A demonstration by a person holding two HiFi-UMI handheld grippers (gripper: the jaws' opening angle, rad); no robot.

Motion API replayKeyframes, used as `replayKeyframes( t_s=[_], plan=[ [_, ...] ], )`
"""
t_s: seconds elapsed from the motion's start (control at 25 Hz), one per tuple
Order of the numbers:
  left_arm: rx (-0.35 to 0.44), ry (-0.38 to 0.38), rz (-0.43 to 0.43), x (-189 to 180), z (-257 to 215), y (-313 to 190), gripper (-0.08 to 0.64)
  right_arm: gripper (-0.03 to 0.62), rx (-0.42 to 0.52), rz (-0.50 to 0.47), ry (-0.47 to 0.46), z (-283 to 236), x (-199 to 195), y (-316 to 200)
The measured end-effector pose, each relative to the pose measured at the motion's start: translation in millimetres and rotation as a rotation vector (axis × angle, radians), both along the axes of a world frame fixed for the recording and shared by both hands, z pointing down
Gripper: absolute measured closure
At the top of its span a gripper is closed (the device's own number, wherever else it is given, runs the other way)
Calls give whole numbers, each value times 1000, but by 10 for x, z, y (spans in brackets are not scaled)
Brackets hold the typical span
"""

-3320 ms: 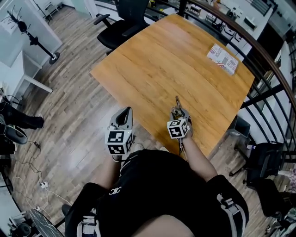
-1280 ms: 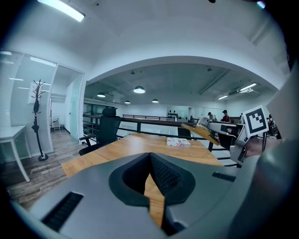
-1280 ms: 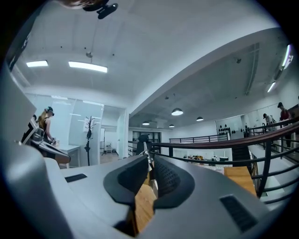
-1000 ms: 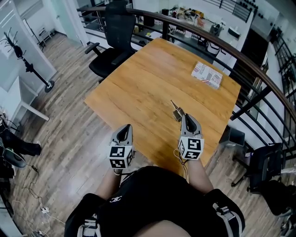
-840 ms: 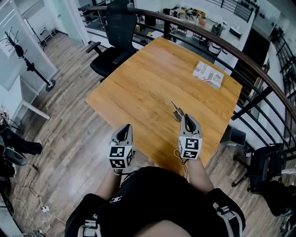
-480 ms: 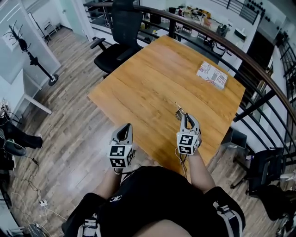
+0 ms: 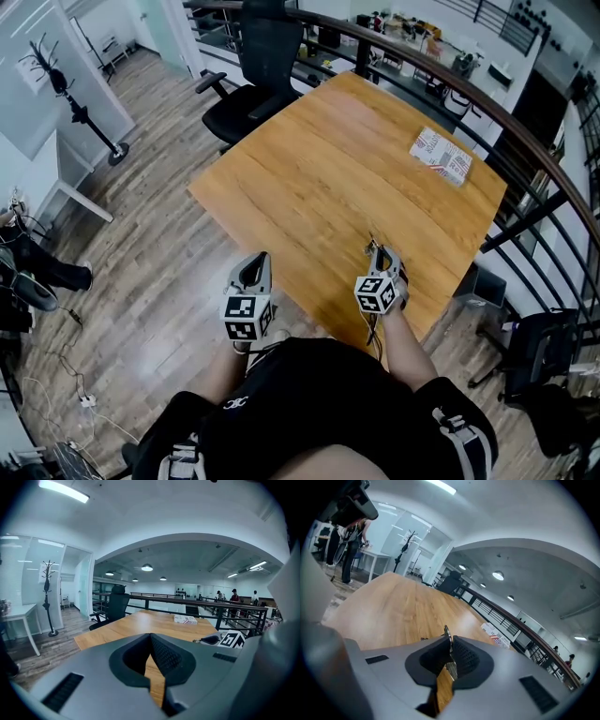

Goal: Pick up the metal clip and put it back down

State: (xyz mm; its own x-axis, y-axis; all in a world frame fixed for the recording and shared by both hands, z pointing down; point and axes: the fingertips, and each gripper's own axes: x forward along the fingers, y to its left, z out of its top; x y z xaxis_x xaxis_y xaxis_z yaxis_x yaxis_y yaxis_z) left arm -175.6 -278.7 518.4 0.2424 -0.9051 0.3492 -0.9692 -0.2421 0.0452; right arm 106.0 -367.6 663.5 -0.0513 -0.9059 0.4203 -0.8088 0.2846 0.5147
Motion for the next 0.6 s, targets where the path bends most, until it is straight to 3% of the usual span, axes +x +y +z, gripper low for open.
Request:
replayKeyframes(
  t_s=[0.4,0.52,0.6],
  plan=[
    [-9,-1,12,62,32,48,546,560,-148,15,28,584,96,253],
    [-13,0,16,57,26,49,546,502,-270,-16,-71,762,-9,335],
    [-16,2,22,67,24,49,546,405,-332,-27,-146,819,-64,372]
  ],
)
